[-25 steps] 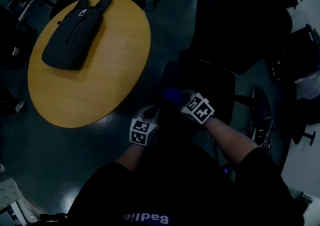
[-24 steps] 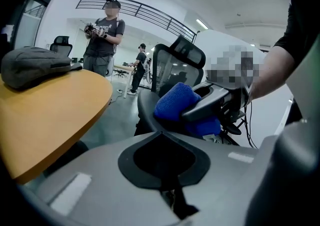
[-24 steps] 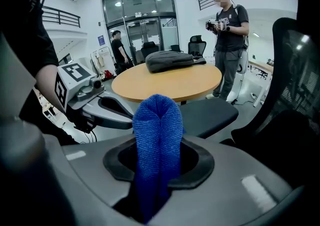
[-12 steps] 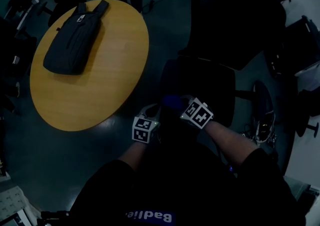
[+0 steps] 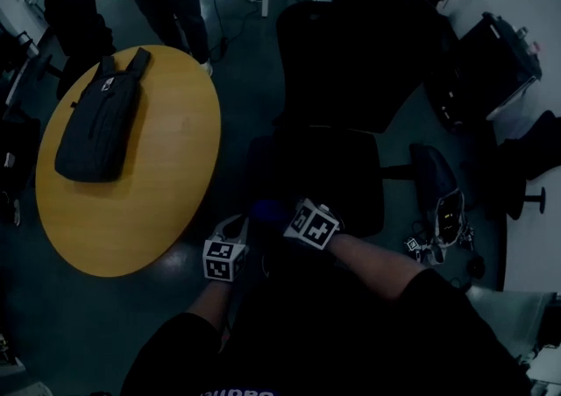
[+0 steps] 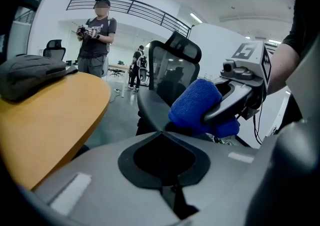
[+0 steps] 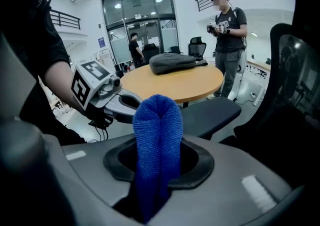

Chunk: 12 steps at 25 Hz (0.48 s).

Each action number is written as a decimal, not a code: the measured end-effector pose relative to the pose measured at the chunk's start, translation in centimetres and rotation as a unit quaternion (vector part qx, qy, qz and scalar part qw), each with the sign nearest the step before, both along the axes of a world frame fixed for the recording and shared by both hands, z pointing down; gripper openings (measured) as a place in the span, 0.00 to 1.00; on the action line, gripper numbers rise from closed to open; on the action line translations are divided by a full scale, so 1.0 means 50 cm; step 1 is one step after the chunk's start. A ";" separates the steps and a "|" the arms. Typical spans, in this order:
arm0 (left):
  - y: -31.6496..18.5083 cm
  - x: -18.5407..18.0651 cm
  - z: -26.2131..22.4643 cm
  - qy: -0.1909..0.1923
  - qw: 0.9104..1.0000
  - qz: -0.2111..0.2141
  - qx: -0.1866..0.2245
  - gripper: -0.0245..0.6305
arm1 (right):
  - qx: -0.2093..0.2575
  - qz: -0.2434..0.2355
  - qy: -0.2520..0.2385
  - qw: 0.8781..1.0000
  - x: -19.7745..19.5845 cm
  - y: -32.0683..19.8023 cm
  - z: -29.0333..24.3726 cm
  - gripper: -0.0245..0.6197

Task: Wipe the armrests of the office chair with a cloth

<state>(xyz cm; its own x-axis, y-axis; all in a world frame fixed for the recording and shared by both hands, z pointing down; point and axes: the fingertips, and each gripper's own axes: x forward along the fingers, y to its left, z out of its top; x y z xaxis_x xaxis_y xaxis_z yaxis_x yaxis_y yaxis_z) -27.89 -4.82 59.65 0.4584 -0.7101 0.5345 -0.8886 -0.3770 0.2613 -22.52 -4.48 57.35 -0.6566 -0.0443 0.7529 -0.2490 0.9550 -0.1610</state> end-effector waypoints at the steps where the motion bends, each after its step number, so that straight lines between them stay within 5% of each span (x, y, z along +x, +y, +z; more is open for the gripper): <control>1: -0.002 -0.003 -0.007 0.002 1.000 -0.003 0.004 0.06 | 0.002 0.003 -0.006 1.000 0.004 -0.005 -0.011 0.24; 12: -0.004 0.041 -0.098 0.018 0.998 -0.004 0.056 0.06 | 0.037 0.059 -0.054 0.996 0.171 -0.086 -0.115 0.24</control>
